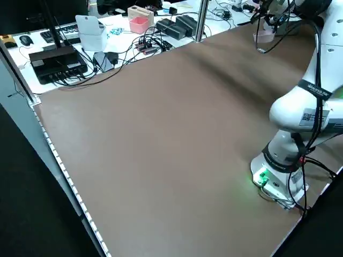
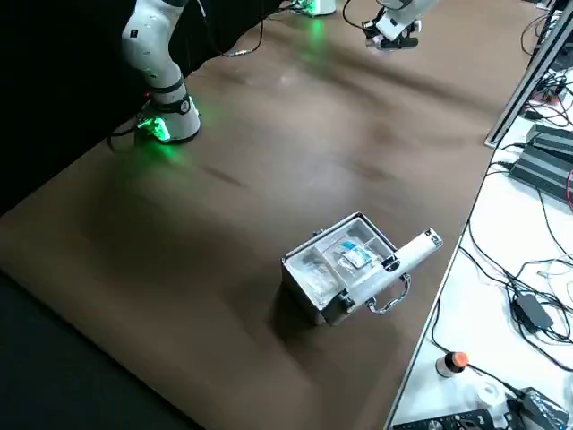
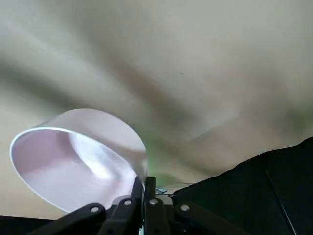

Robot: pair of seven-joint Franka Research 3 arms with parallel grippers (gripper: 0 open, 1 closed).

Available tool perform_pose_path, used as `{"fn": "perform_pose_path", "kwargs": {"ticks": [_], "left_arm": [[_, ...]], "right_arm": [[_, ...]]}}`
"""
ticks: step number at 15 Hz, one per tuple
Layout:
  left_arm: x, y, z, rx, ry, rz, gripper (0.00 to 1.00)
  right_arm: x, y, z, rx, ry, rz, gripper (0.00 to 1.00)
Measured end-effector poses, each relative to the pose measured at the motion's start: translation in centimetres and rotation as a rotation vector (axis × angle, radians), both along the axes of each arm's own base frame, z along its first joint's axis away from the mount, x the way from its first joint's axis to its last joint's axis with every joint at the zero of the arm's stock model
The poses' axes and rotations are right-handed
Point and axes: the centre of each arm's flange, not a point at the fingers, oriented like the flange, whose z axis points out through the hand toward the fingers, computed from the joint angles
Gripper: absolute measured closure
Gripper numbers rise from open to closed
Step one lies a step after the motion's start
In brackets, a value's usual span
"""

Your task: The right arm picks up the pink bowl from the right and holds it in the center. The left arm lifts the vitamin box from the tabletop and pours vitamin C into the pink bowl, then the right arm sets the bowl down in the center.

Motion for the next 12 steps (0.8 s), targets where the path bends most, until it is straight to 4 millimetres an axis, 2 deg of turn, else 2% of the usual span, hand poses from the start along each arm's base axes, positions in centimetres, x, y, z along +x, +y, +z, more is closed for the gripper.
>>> {"fn": "perform_pose_path", "kwargs": {"ticks": [6,12], "left_arm": [[-0.6,-0.7,0.2,0.003,-0.050,-0.045,0.64],[-1.2,-0.9,-0.3,0.031,-0.080,-0.080,0.64]], "right_arm": [[0.2,0.1,0.7,0.007,-0.014,-0.001,0.97],[0.4,-0.2,0.4,0.006,-0.010,-0.006,0.97]]}}
